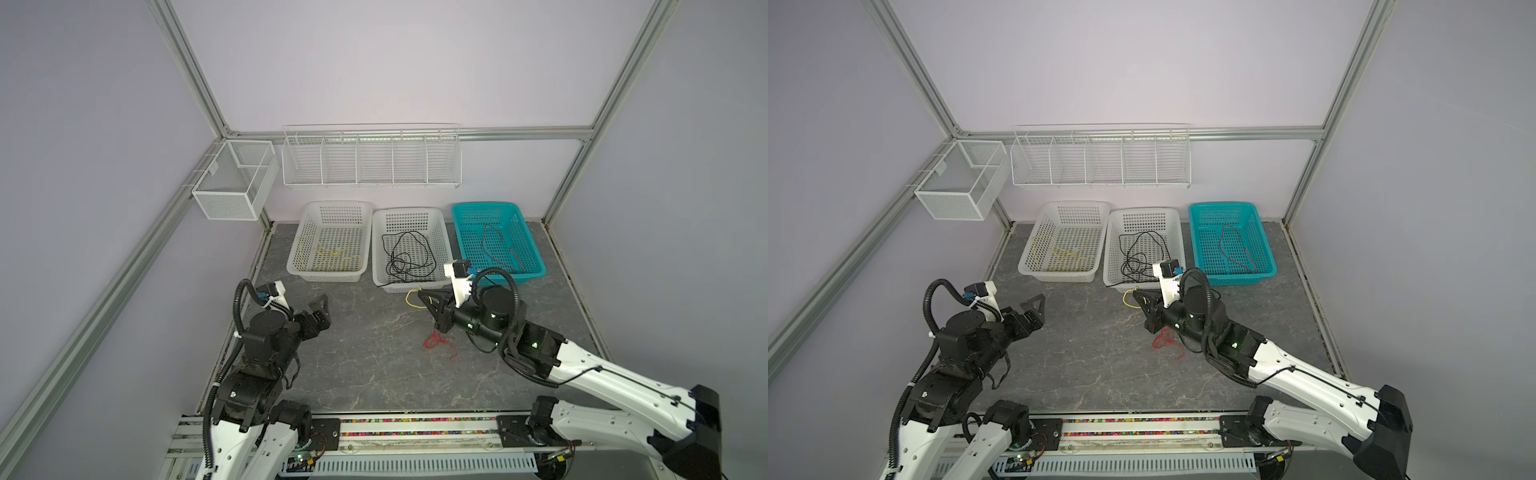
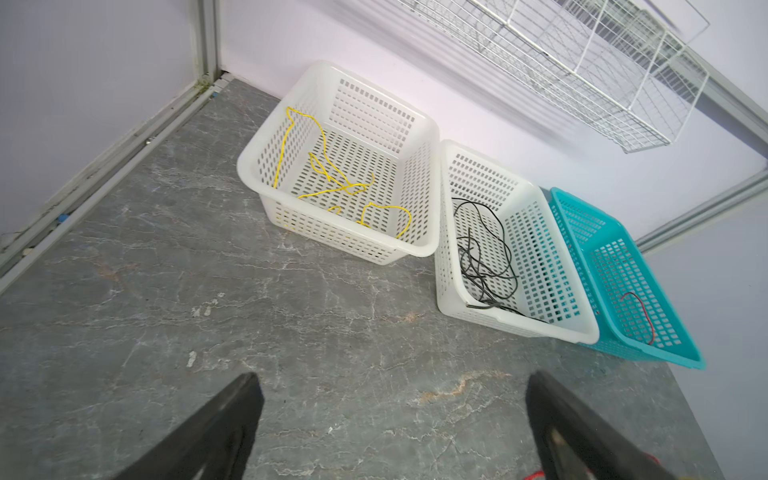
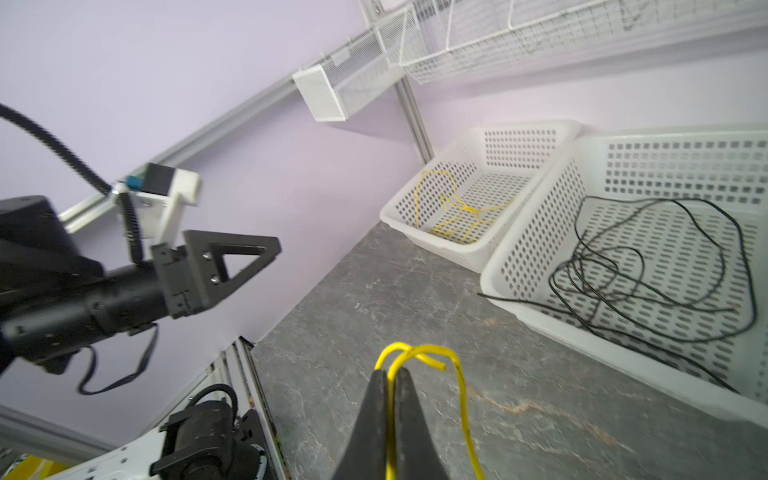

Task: Untangle the cables
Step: 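Grasp the yellow wire with the right gripper and lift the tangle, then reach the left gripper to the hanging red wire and grasp it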

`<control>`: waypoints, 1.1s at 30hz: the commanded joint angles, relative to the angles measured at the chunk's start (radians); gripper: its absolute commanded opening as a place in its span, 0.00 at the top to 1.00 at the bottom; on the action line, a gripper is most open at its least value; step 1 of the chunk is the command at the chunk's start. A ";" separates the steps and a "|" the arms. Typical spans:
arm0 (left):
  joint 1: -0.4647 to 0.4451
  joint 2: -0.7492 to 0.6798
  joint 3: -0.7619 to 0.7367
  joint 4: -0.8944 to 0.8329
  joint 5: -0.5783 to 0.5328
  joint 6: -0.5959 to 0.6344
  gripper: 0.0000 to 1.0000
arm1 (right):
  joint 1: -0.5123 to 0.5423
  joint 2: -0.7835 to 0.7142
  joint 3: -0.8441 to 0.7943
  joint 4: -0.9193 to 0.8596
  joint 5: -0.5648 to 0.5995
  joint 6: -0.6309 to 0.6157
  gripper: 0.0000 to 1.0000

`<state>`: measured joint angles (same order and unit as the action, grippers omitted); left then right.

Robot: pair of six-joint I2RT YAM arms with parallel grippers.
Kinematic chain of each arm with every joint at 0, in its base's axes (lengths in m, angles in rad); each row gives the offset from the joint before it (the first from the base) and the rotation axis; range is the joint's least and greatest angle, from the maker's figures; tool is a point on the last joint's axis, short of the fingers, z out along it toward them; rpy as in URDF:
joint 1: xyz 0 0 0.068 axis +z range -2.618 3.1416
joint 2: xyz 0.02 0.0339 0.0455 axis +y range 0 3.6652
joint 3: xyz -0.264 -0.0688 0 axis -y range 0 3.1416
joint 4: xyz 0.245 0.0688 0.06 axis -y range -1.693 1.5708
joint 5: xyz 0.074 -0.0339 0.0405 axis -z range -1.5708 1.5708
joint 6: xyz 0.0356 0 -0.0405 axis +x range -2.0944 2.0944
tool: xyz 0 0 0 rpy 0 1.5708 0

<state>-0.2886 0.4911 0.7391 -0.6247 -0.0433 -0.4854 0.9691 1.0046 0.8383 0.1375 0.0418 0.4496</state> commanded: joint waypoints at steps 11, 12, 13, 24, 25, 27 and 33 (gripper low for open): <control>-0.070 0.079 -0.155 0.442 0.426 -0.259 0.04 | -0.014 -0.099 0.176 0.008 -0.172 -0.021 0.93; -0.112 0.094 -0.167 0.476 0.412 -0.276 0.04 | -0.015 -0.104 0.183 0.004 -0.181 -0.022 0.93; -0.163 0.115 -0.177 0.505 0.392 -0.287 0.04 | -0.015 -0.108 0.192 0.000 -0.189 -0.023 0.93; -0.559 0.314 -0.275 0.880 0.319 -0.271 0.04 | -0.015 -0.146 0.220 -0.041 -0.220 -0.033 0.93; -0.565 0.329 -0.283 0.907 0.326 -0.271 0.04 | -0.015 -0.146 0.219 -0.039 -0.225 -0.029 0.93; -0.572 0.361 -0.298 0.956 0.342 -0.271 0.04 | -0.017 -0.141 0.217 -0.031 -0.246 -0.019 0.93; -0.578 0.445 -0.303 1.031 0.372 -0.257 0.06 | -0.017 -0.138 0.217 -0.015 -0.282 0.005 0.93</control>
<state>-0.8600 0.9180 0.4412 0.3164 0.3080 -0.7513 0.9569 0.8738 1.0397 0.0910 -0.2070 0.4419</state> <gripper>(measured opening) 0.943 0.067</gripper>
